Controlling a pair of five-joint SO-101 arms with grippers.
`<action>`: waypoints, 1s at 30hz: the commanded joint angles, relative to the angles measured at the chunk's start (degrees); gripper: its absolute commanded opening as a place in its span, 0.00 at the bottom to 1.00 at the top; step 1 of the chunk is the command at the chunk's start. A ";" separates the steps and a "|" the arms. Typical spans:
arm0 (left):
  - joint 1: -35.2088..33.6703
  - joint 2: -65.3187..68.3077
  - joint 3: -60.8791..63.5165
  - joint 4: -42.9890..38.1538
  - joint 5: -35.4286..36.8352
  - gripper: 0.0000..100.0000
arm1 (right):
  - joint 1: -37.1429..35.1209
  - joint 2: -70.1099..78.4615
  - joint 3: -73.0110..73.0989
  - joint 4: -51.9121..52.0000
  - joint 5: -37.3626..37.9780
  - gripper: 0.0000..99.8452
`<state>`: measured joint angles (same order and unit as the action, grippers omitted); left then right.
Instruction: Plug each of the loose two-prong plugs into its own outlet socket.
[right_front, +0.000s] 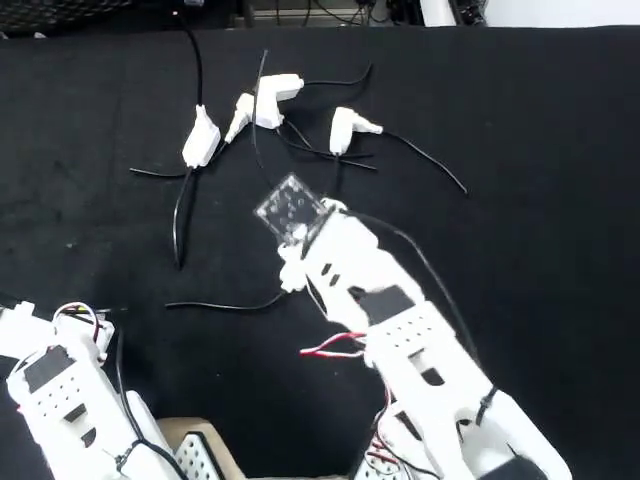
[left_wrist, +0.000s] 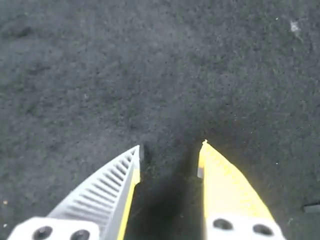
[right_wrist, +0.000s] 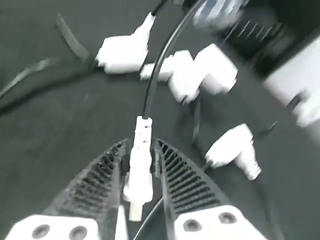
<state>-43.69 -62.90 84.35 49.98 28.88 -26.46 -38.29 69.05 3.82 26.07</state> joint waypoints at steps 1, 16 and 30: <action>0.66 -0.35 -0.13 -1.23 -0.35 0.19 | 1.93 1.45 8.66 -32.79 2.37 0.01; 0.66 -0.35 -0.13 -1.23 -0.35 0.19 | 1.93 11.47 14.46 -37.89 -20.57 0.01; 0.75 -0.35 -0.13 -1.32 -0.26 0.19 | -0.35 14.37 21.85 -51.69 -1.76 0.01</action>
<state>-43.69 -62.90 84.35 49.98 28.88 -26.46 -23.78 88.40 -38.37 17.10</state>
